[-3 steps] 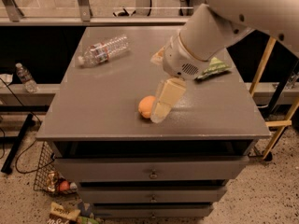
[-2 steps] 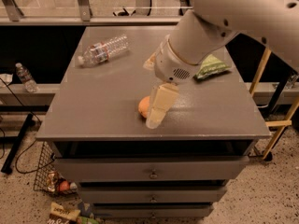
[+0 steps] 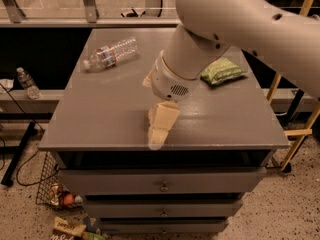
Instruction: Move orange near water bottle
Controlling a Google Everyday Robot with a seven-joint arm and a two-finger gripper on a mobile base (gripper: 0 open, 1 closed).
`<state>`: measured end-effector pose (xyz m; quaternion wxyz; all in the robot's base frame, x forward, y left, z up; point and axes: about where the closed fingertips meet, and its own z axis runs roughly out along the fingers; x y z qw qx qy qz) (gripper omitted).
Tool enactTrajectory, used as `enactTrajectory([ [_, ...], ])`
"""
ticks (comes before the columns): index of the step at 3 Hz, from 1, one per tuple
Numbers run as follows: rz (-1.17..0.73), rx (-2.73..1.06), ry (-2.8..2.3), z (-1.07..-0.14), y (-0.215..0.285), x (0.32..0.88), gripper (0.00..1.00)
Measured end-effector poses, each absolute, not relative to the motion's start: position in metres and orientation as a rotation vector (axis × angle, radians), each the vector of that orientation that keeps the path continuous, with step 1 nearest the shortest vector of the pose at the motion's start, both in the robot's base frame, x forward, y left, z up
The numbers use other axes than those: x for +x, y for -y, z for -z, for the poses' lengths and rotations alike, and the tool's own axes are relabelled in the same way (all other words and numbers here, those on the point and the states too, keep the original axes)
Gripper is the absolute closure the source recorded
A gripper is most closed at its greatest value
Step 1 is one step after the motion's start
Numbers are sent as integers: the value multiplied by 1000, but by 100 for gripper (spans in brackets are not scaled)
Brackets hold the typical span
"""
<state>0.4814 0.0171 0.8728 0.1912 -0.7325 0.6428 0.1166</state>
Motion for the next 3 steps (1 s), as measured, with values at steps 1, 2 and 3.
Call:
enactTrajectory([
  [1,-334,-2058,-1845,-863,-13,482,0],
  [2,-346,-2044,-1898,-850,-6,488,0],
  [3,-358,-2040,-1927,-841,-3,492,0],
])
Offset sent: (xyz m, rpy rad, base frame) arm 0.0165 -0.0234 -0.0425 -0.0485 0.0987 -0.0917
